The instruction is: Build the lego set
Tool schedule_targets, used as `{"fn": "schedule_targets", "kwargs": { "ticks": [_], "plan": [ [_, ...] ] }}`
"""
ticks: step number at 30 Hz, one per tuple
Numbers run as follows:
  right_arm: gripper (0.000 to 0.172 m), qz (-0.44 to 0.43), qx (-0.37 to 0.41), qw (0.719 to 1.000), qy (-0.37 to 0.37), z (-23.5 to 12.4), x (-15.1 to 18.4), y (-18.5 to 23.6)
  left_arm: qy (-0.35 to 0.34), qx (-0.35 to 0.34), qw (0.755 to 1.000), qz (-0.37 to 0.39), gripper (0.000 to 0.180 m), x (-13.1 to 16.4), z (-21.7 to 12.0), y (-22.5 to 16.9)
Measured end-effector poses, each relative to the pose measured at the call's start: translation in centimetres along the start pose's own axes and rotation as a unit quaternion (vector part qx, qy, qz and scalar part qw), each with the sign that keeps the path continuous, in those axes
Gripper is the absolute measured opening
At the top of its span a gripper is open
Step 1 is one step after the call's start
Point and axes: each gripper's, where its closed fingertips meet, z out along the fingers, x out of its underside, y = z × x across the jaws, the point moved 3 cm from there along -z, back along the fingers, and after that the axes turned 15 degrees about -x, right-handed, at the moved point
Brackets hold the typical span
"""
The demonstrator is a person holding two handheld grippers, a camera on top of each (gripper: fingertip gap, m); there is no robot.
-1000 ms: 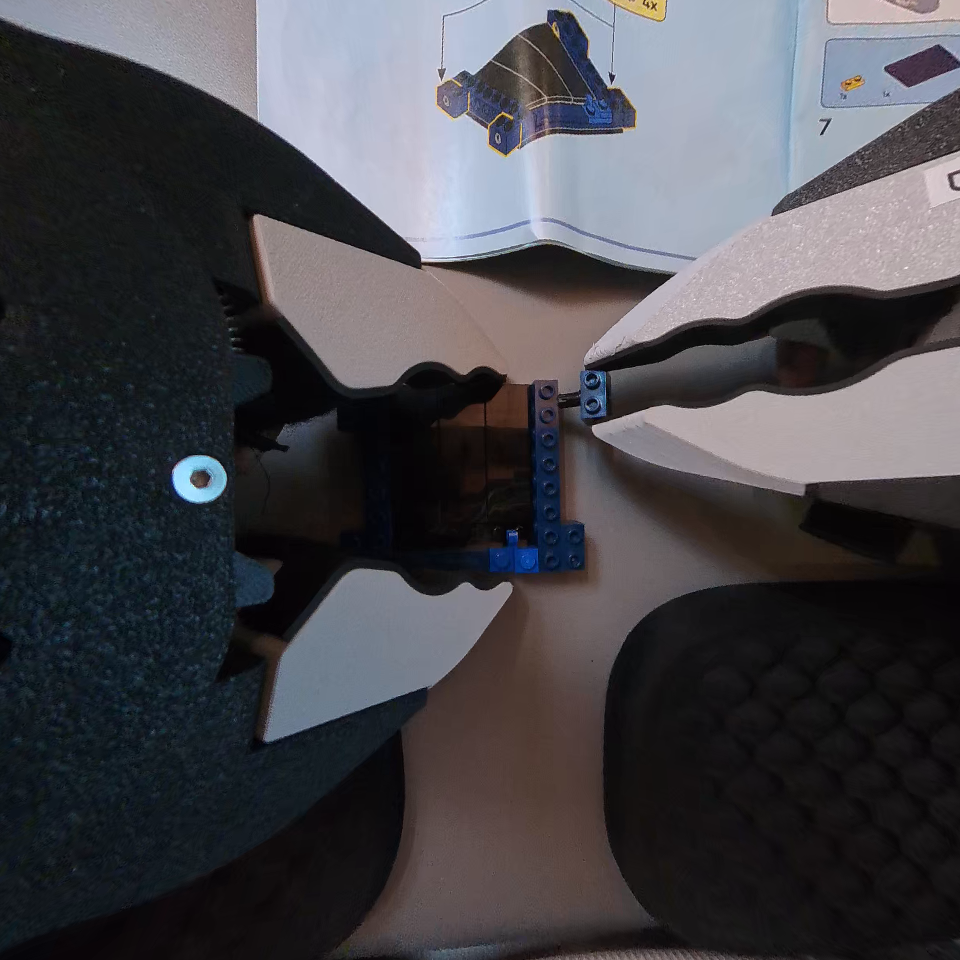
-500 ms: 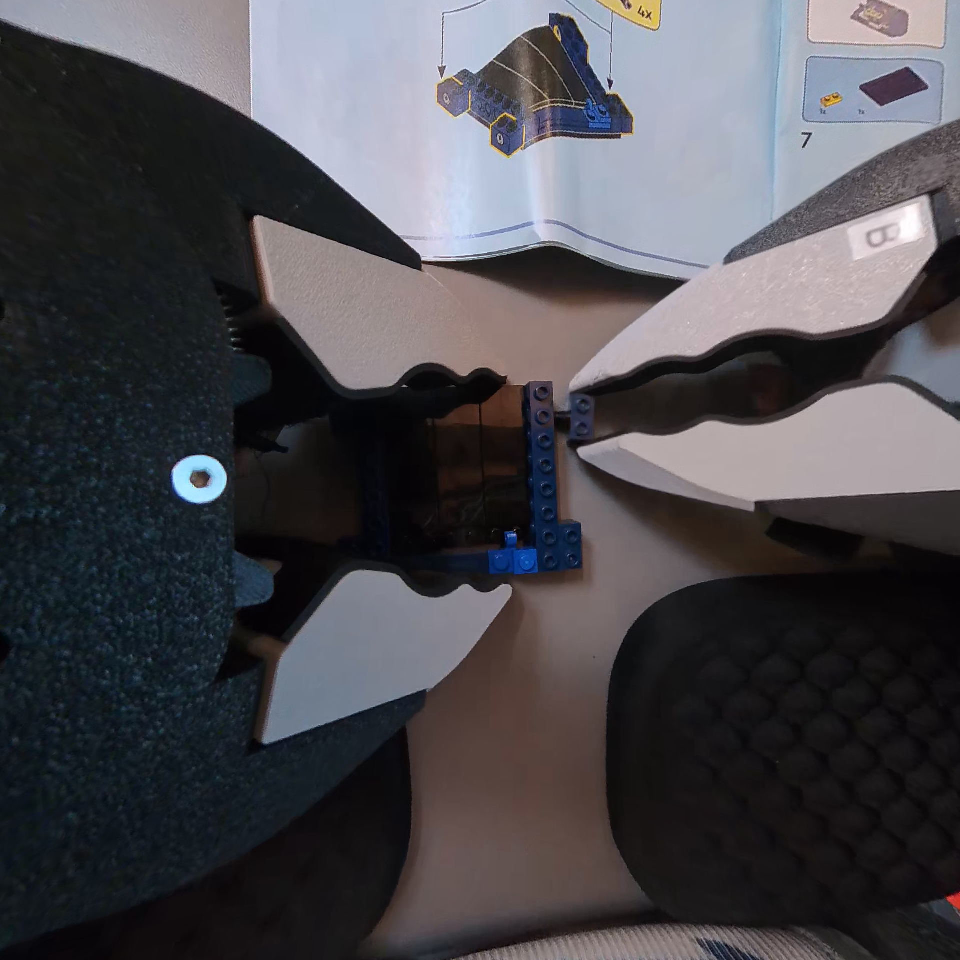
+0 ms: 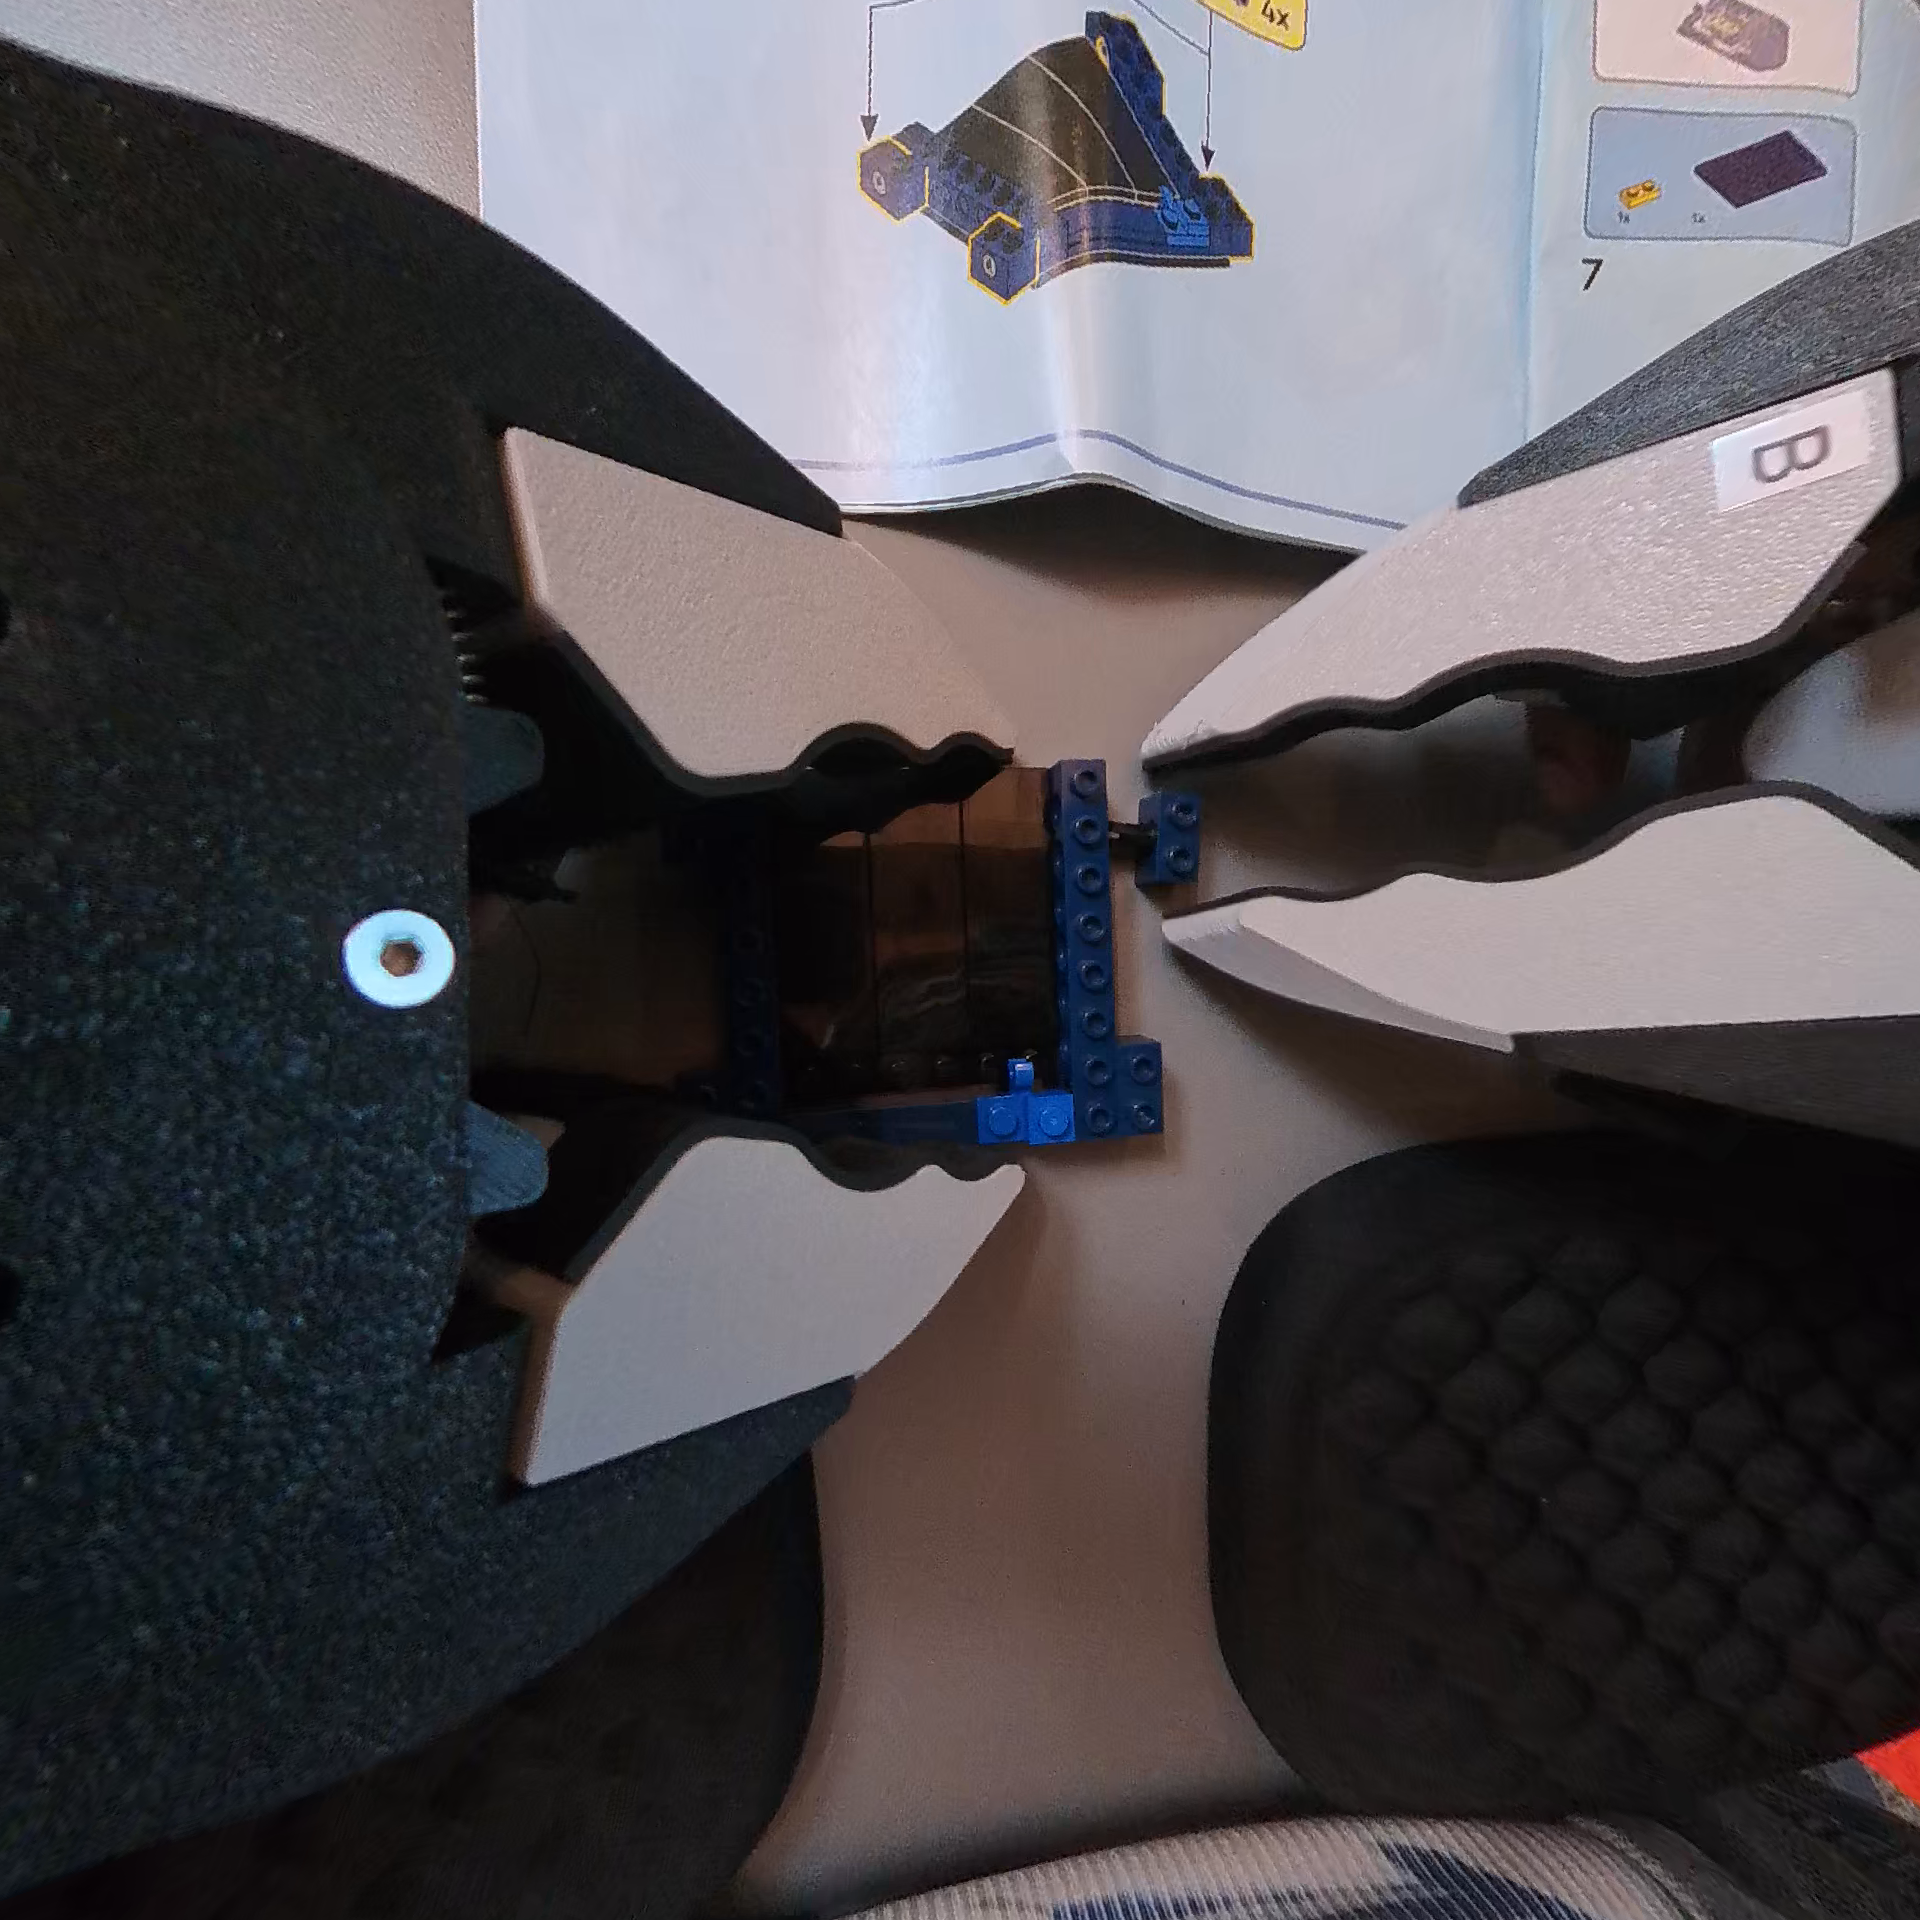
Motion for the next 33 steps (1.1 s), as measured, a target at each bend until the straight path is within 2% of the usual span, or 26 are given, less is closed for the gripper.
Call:
{"fn": "schedule_targets", "kwargs": {
  "ticks": [6,9,19,33],
  "plan": [
    [0.026,0.009,0.016,1.0,0.011,-0.02,0.07,0.23,0.0,-0.001,1.0,0.0,0.068,0.0,-0.01,-0.01],
    [0.017,0.005,0.019,1.0,0.01,0.13,-0.01,0.37,-0.001,-0.001,1.0,0.001,0.068,0.0,0.0,0.02],
    [0.017,0.009,0.016,1.0,-0.023,-0.01,-0.13,-0.14,-0.004,0.003,1.0,0.007,0.068,0.02,-0.03,-0.13],
    [0.016,-0.013,0.042,0.999,0.0,0.08,-0.31,-0.14,-0.011,0.002,1.0,0.01,0.068,0.06,-0.01,-0.12]
  ]
}}
